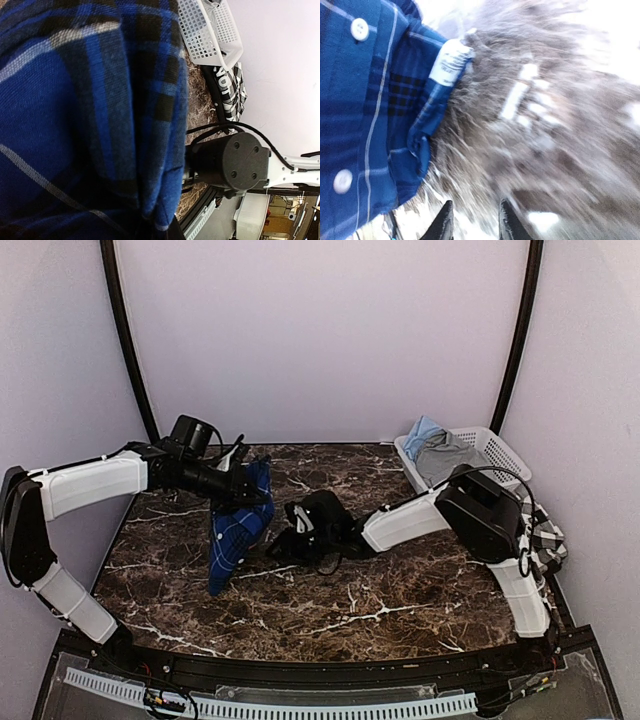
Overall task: Fold and stack the long sleeve shirts
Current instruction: Turn over the square-folded shirt at the center of the board, then pick up the square-folded shirt from the center of the board.
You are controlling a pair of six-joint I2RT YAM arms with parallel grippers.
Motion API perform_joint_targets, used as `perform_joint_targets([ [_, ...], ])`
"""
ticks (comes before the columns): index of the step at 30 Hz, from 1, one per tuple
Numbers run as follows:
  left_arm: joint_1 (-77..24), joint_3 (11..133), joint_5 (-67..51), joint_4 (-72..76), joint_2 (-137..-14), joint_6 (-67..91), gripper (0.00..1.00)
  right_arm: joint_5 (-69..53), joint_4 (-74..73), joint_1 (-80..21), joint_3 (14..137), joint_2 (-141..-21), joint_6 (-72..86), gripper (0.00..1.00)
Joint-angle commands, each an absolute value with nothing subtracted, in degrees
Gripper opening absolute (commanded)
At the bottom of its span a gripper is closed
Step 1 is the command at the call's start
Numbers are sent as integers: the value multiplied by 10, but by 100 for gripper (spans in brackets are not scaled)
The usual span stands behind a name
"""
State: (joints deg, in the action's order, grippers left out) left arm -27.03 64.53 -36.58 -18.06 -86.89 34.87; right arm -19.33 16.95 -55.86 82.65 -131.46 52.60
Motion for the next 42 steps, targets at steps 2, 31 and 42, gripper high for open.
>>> perform_joint_targets([
  [2, -291, 638, -362, -152, -874, 341, 0, -112, 105, -535, 714, -1167, 468, 32],
  [31, -336, 625, -125, -173, -845, 410, 62, 8, -25, -514, 606, -987, 375, 61],
  [42, -191, 450, -119, -174, -754, 394, 68, 9, -69, -525, 721, -1110, 353, 61],
])
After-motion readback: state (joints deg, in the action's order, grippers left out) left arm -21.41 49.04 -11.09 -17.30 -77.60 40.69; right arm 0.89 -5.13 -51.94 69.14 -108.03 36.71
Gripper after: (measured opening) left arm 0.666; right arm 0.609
